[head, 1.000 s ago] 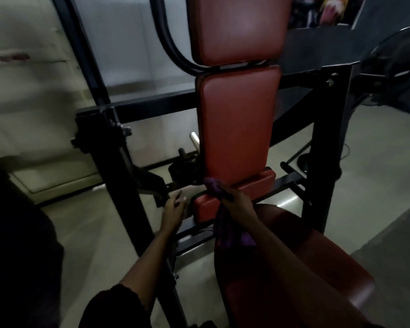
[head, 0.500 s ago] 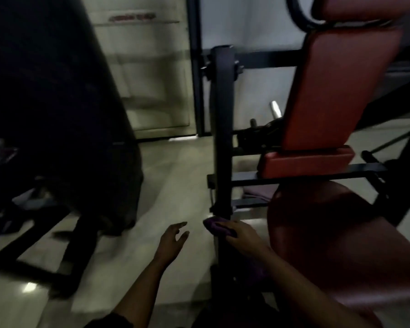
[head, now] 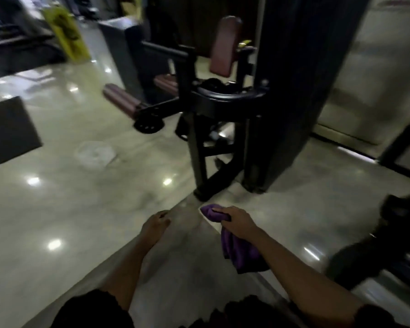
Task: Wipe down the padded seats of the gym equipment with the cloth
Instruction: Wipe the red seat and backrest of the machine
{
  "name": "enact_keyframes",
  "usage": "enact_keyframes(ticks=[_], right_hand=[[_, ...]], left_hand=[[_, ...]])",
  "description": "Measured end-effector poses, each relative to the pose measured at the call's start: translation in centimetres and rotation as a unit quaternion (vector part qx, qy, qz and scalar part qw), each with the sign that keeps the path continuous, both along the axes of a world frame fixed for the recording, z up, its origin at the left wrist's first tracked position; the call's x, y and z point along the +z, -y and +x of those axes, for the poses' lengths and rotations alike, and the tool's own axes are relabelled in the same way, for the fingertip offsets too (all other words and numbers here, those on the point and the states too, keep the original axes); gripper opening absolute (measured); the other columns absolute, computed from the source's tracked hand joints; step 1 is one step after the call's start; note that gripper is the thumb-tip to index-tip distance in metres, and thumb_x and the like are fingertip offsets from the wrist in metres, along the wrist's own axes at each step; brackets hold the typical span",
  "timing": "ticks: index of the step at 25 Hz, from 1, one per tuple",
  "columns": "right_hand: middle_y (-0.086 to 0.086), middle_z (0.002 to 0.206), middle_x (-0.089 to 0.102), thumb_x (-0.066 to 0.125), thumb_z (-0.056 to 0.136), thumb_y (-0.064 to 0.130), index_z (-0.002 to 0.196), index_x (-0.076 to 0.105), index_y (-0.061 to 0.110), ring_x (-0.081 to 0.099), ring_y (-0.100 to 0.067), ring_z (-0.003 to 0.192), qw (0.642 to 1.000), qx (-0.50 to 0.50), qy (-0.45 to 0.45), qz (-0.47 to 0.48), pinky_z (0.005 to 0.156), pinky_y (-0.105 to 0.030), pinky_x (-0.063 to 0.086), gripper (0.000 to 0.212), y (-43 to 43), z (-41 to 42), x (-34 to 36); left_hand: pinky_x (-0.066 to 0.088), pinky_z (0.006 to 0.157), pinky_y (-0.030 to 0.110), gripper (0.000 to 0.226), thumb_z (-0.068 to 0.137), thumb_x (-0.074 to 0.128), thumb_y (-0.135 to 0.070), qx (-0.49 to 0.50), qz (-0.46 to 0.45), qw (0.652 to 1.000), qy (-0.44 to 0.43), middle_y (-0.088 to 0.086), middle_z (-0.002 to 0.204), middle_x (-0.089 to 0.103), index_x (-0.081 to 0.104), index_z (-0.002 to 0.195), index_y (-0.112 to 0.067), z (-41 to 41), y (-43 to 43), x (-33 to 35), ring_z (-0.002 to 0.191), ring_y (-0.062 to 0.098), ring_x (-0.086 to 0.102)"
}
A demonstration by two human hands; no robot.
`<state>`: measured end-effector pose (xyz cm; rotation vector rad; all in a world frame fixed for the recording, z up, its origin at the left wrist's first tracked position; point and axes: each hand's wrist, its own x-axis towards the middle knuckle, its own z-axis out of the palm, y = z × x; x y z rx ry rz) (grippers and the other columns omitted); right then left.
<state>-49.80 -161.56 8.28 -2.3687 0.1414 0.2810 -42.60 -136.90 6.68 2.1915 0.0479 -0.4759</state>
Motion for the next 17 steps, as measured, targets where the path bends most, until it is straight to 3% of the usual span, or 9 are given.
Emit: enact_keyframes(ticks=[2,6,11,17], right_hand=[[-0.010,0.131,0.055,0.055,0.087,0.015,0.134,0.048,0.029,0.052,-0.025,0.119,0.998,0.065,0.015,0.004,0.092,-0.024,0.035,0.050,-4.7,4.4,0.6],[-0.015,0.131,0.053,0.053,0.087,0.013,0.135,0.046,0.029,0.051,-0.029,0.118,0.977,0.213,0.018,-0.013,0.089,-0.023,0.035,0.052,-14.0,13.3,1.4],[-0.014,0.129,0.053,0.053,0.086,0.015,0.134,0.046,0.032,0.050,-0.027,0.118,0.952,0.304,0.035,-0.024,0.091,-0.028,0.036,0.051,-24.4,24.4,2.7],[-0.011,0.127,0.055,0.054,0.085,0.012,0.133,0.048,0.033,0.051,-0.024,0.118,0.938,0.341,0.056,-0.011,0.092,-0.025,0.035,0.052,-33.2,39.7,4.7]], left_hand=[[0.045,0.092,0.030,0.037,0.093,0.057,-0.021,0.097,-0.019,0.995,0.017,0.010,0.135,0.053,0.054,0.129,-0.014,0.2,-5.4,0.7,0.115,0.027,0.057],[0.036,0.083,0.022,0.037,0.092,0.057,-0.023,0.233,-0.011,0.971,0.045,0.013,0.129,0.057,0.055,0.128,-0.014,1.1,-14.2,1.6,0.112,0.025,0.058],[0.037,0.087,0.026,0.036,0.092,0.058,-0.027,0.318,-0.022,0.947,0.040,0.010,0.124,0.058,0.057,0.126,-0.016,5.8,-23.6,2.0,0.113,0.024,0.054],[0.040,0.075,0.028,0.029,0.090,0.061,-0.026,0.379,-0.049,0.922,0.055,0.006,0.108,0.062,0.061,0.118,-0.018,19.3,-32.3,3.6,0.107,0.027,0.057]])
